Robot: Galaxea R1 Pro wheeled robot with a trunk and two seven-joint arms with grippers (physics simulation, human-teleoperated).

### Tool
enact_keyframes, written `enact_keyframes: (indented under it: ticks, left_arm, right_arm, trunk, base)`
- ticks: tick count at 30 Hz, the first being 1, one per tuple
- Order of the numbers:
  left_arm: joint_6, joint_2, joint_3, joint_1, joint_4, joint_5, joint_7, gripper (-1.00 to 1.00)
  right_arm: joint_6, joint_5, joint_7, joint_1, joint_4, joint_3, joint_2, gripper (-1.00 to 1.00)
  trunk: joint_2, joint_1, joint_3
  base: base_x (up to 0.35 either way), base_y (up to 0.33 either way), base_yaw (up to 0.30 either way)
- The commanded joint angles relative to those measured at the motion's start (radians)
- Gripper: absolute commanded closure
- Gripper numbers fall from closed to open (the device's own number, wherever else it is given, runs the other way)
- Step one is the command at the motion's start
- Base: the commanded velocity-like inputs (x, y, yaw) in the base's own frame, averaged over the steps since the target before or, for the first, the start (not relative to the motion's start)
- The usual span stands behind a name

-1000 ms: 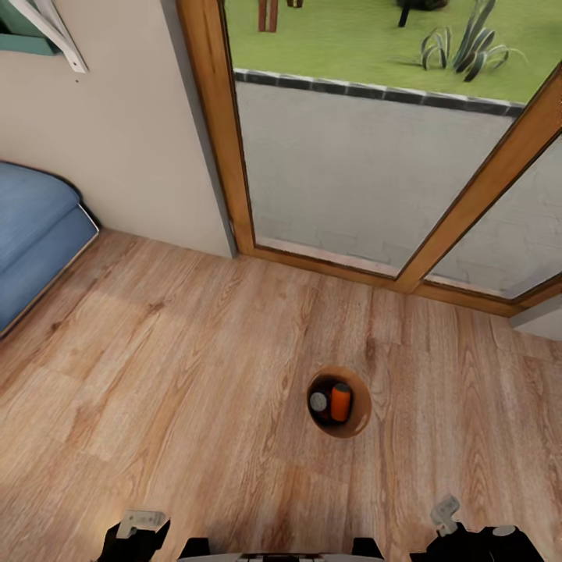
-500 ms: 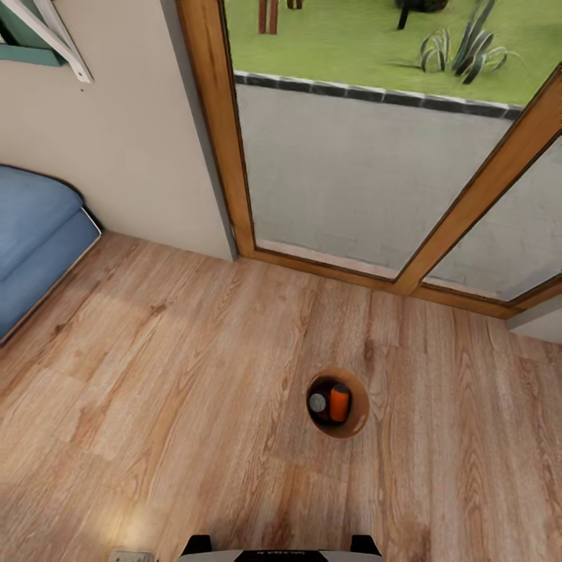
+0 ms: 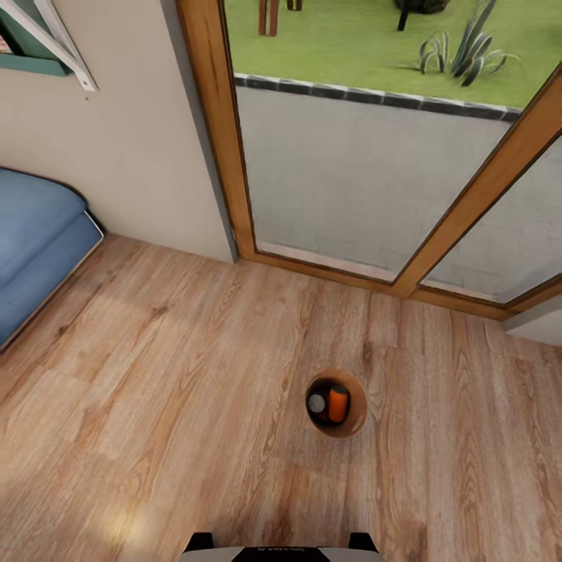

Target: Put the three can of soda from the living room inside the tash can in the kitchen.

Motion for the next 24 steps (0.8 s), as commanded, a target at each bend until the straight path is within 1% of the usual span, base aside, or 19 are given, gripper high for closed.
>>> enact_keyframes:
  ticks: [1, 5, 9, 10, 12, 16, 18, 24]
  left_arm:
    - [-0.001, 0.000, 0.000, 0.004, 0.000, 0.000, 0.001, -1.00]
    - [-0.011, -0.001, 0.000, 0.016, 0.001, 0.000, 0.004, -1.00]
    - [-0.032, -0.002, -0.003, 0.022, 0.001, 0.000, 0.005, -1.00]
    - [-0.046, -0.003, -0.004, 0.024, 0.001, -0.001, 0.005, -1.00]
    - [-0.049, -0.004, -0.009, 0.025, 0.001, -0.001, 0.005, -1.00]
    - [-0.053, -0.020, -0.042, 0.025, 0.001, 0.000, 0.008, -1.00]
    - [-0.054, -0.025, -0.055, 0.025, 0.001, 0.000, 0.014, -1.00]
    - [-0.053, -0.031, -0.072, 0.026, 0.003, -0.001, 0.040, -1.00]
  right_arm:
    - [-0.002, 0.000, -0.008, 0.005, 0.005, -0.001, 0.002, -1.00]
    - [-0.008, 0.001, -0.060, 0.019, 0.015, -0.001, 0.018, -1.00]
    - [-0.010, 0.004, -0.148, 0.025, 0.020, 0.000, 0.035, -1.00]
    - [-0.013, 0.008, -0.199, 0.027, 0.020, 0.000, 0.052, -1.00]
    - [-0.017, 0.008, -0.213, 0.028, 0.018, 0.000, 0.059, -1.00]
    - [-0.029, 0.003, -0.230, 0.028, 0.018, -0.002, 0.069, -1.00]
    - [-0.035, -0.001, -0.234, 0.029, 0.018, -0.004, 0.071, -1.00]
    - [-0.066, -0.009, -0.237, 0.029, 0.021, -0.008, 0.068, -1.00]
  trunk:
    - [0.007, -0.004, 0.003]
    - [0.035, -0.019, 0.016]
    - [0.063, -0.035, 0.028]
    - [0.070, -0.038, 0.031]
    - [0.084, -0.046, 0.038]
    - [0.112, -0.061, 0.050]
    - [0.126, -0.069, 0.057]
    - [0.168, -0.092, 0.075]
  base:
    - [0.000, 0.000, 0.000]
    - [0.000, 0.000, 0.000]
    - [0.000, 0.000, 0.000]
    - [0.000, 0.000, 0.000]
    - [0.000, 0.000, 0.000]
    - [0.000, 0.000, 0.000]
    - [0.000, 0.000, 0.000]
    - [0.000, 0.000, 0.000]
